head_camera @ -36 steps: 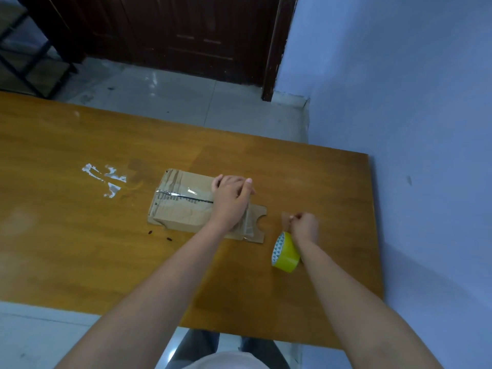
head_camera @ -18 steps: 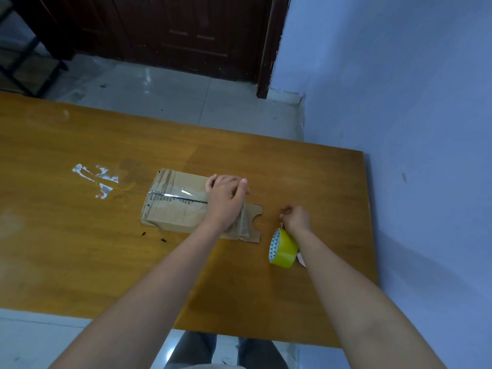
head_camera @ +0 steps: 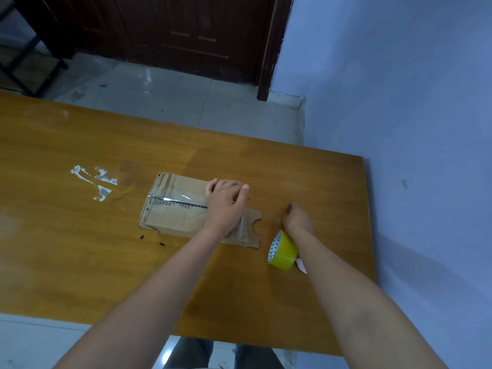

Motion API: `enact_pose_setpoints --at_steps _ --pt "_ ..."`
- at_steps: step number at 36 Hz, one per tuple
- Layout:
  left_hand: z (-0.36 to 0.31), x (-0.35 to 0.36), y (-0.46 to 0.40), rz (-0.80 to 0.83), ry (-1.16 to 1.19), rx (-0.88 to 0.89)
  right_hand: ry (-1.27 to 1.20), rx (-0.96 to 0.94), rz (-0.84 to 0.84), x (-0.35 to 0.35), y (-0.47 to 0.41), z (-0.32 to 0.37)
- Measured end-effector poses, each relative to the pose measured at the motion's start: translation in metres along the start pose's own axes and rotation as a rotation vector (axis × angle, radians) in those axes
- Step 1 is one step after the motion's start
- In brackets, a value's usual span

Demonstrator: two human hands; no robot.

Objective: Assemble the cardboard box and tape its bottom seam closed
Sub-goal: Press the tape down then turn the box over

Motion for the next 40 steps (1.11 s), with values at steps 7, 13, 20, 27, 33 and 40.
enact_pose_setpoints --at_steps 7,13,20,27,33,40 --pt "-0.001 0.000 0.000 0.004 -0.008 0.006 0.209 0.057 -0.032 -0.001 -0.004 0.003" --pt "-0.002 0.000 0.001 0.014 -0.008 0.010 0.176 0.126 0.003 -0.004 -0.001 -0.003" --pt "-0.004 -0.001 -0.003 0.023 0.081 -0.045 0.002 0.107 0.096 -0.025 0.013 -0.007" --pt "-0.012 -0.012 -0.009 0.041 0.388 -0.307 -0.095 0.020 -0.059 -0.055 0.039 -0.006" --pt "-0.027 -0.038 -0.002 -0.001 0.341 -0.147 -0.329 -0.218 -0.231 -0.072 0.066 0.016" --pt "-0.022 -0.057 0.034 0.057 -0.067 0.044 -0.244 -0.555 -0.227 -0.054 0.107 0.054"
Point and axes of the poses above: each hand's wrist, its own y-axis away from the middle knuckle, its own x-axis out of the palm, z = x × y, the point moved 3 cm from there along -y, towards the middle knuckle, and after that the axes turned 14 degrees about y, right-handed, at the moved point
